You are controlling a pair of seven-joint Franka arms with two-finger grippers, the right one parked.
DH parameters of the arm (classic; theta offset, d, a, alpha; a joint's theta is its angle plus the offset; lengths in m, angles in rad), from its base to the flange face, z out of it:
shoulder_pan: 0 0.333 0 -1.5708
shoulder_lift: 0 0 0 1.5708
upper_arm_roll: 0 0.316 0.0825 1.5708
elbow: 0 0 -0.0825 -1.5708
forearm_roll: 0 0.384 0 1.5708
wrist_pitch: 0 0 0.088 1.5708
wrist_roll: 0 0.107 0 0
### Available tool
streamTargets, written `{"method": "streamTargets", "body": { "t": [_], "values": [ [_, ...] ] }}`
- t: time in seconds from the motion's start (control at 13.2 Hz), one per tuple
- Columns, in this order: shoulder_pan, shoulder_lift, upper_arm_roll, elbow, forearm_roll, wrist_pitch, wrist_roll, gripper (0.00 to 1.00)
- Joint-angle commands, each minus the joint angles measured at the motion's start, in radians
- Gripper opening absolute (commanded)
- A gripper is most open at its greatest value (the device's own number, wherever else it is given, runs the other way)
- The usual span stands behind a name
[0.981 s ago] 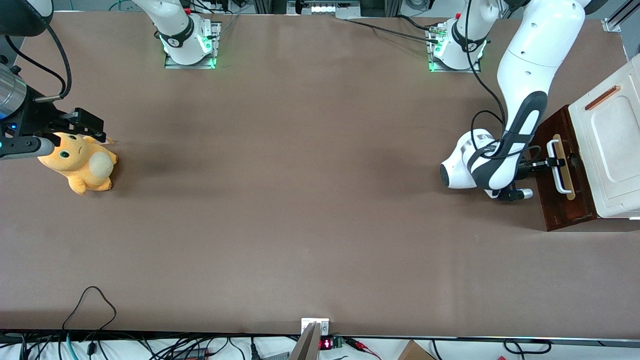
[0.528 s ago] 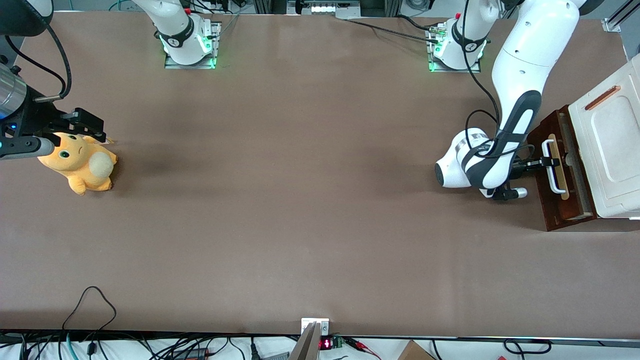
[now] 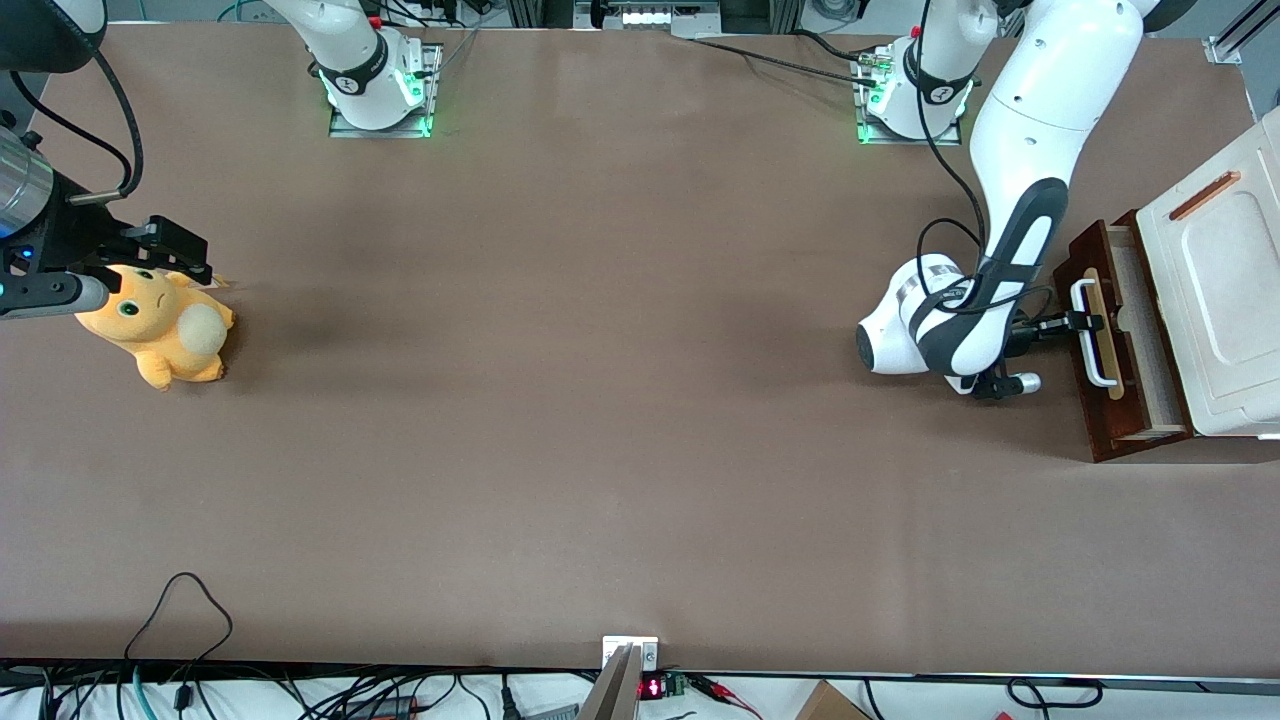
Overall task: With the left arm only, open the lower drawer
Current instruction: 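Pull the handle away from the cabinet with the left gripper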
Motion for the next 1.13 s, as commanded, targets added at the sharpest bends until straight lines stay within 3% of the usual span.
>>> {"method": "streamTargets", "body": {
  "t": [0.0, 0.38, 1.06],
  "values": [
    [-0.057, 0.001, -0.004, -0.002, -0.089, -0.053, -0.018, 0.21],
    [-0.086, 0.006, -0.004, 0.01, -0.136, -0.066, -0.038, 0.21],
    [-0.103, 0.012, -0.004, 0.011, -0.158, -0.073, -0.052, 0.21]
  ]
}}
